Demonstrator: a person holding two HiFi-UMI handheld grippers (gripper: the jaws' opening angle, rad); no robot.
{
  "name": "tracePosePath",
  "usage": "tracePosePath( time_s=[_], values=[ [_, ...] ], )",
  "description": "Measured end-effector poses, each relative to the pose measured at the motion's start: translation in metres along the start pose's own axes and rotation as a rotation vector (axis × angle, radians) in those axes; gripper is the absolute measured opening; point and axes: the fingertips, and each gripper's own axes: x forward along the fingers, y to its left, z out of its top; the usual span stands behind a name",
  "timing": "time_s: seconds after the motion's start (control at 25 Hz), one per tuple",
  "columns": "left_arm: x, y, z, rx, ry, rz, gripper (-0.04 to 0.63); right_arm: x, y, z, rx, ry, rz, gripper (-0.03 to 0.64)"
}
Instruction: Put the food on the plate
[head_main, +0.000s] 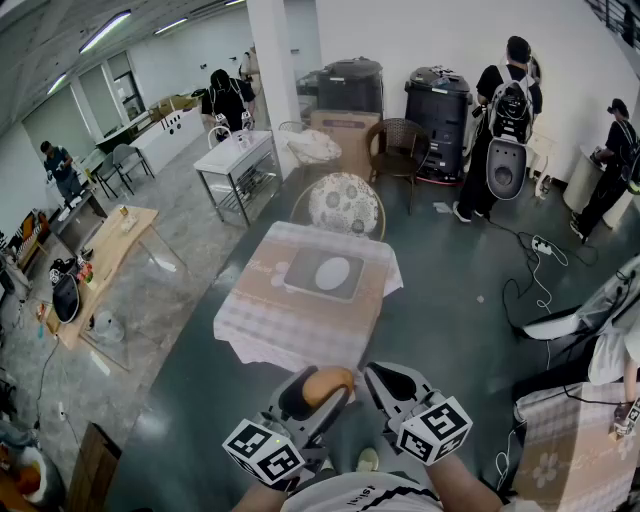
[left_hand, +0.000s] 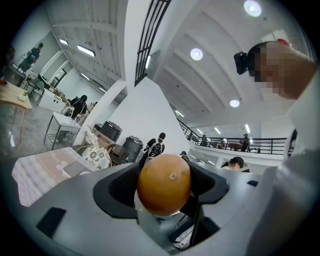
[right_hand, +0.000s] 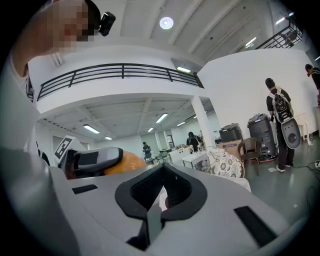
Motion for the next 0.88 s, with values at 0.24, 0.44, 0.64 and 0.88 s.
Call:
tracePosePath(
  time_s=[0.24,0.44,0.64,0.88],
  values=[
    [-0.001,-0.004,-0.003,0.002,-0.002,0.002,0.307,-0.004,0.002,-0.002,-0.004,0.004,0.007,0.015],
    [0.000,-0.005,-0.006,0.011,-0.003,0.015,0.307,-0.007,0.001,0.000,0.048,-0.015,0.034,0.015],
    [0.002,-0.005,-0.007,0.026,-0.003,0.029,0.307,-0.008,-0.003,0.001,0.055,-0.023,0.035,0.017],
    [0.008,-0.006,-0.006,0.034,-0.008,0.044,0.307,-0.016,-0.011,0.002,0.057,-0.026,0.037,0.017]
  ],
)
